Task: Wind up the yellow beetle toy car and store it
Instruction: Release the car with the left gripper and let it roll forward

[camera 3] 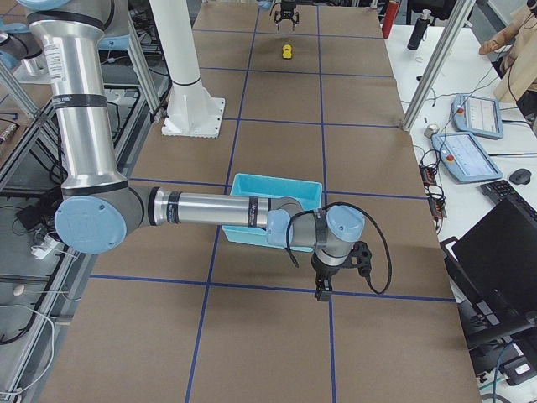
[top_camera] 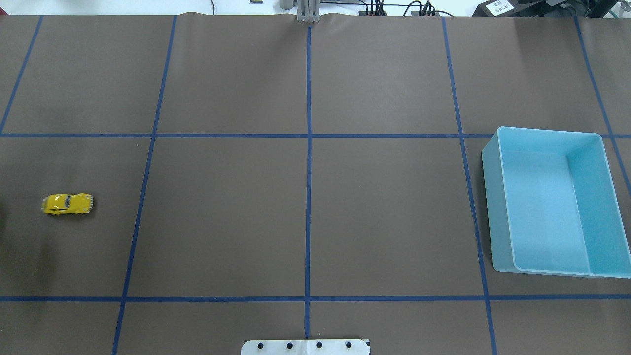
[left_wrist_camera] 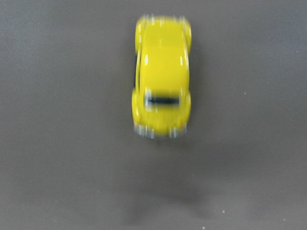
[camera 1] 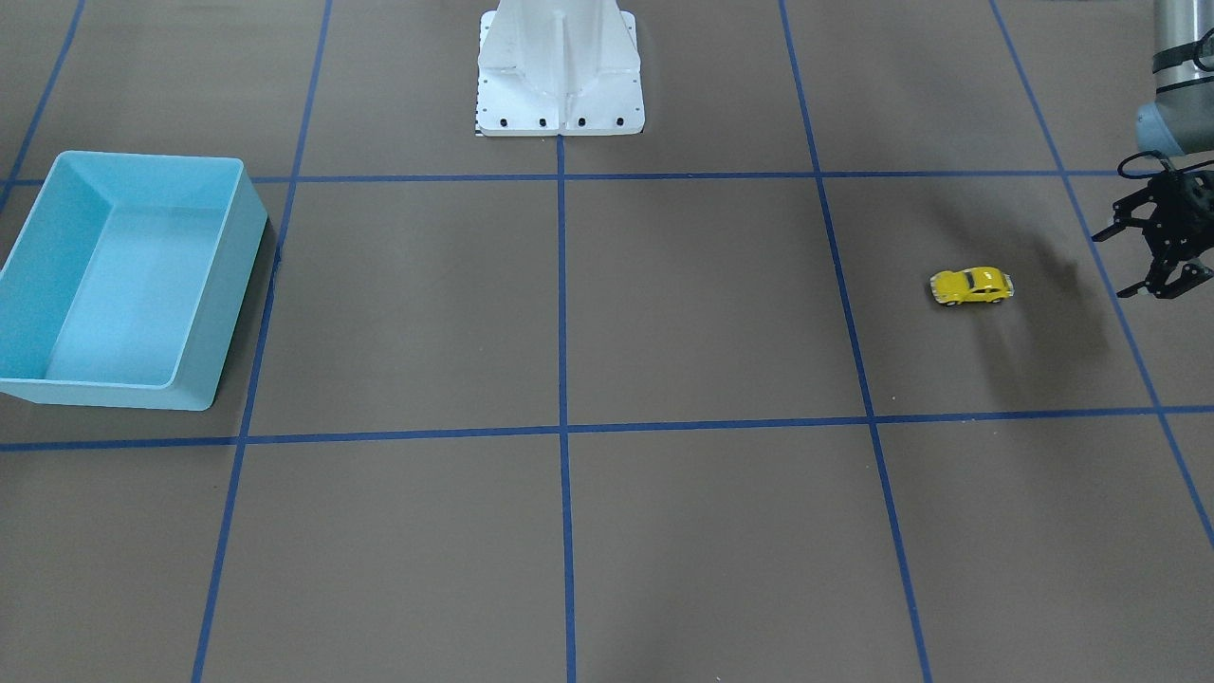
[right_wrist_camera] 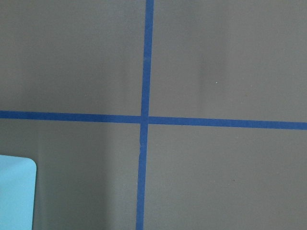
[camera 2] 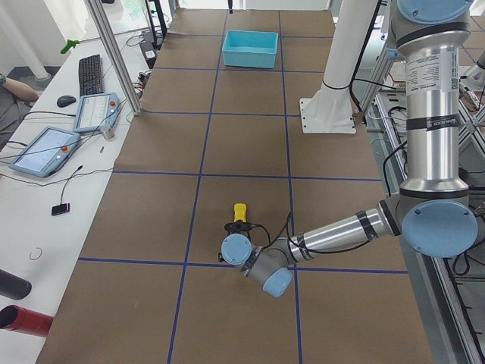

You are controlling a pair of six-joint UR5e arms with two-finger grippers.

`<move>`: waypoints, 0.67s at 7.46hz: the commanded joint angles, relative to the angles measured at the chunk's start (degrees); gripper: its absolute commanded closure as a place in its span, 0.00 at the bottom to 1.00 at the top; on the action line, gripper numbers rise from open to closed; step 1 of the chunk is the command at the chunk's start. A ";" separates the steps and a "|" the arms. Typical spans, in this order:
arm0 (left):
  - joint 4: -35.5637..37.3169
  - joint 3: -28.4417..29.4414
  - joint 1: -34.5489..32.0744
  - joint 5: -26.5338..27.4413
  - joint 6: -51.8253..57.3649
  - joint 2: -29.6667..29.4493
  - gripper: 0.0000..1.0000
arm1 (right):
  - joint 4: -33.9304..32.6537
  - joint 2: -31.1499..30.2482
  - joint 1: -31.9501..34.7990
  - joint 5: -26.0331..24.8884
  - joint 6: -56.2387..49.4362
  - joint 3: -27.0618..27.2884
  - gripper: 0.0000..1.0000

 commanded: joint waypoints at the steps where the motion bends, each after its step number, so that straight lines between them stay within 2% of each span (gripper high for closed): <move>1: -0.47 -0.82 -0.99 -1.39 -1.13 -0.02 0.00 | 0.00 0.00 0.00 0.00 0.00 0.00 0.00; 3: -0.21 -6.07 -0.91 -2.20 -13.89 -0.90 0.00 | 0.00 0.08 0.00 0.00 0.00 0.00 0.00; 5: -0.30 -8.55 -0.64 -1.76 -31.37 -2.56 0.00 | 3.05 0.69 0.00 -0.17 -0.09 0.01 0.00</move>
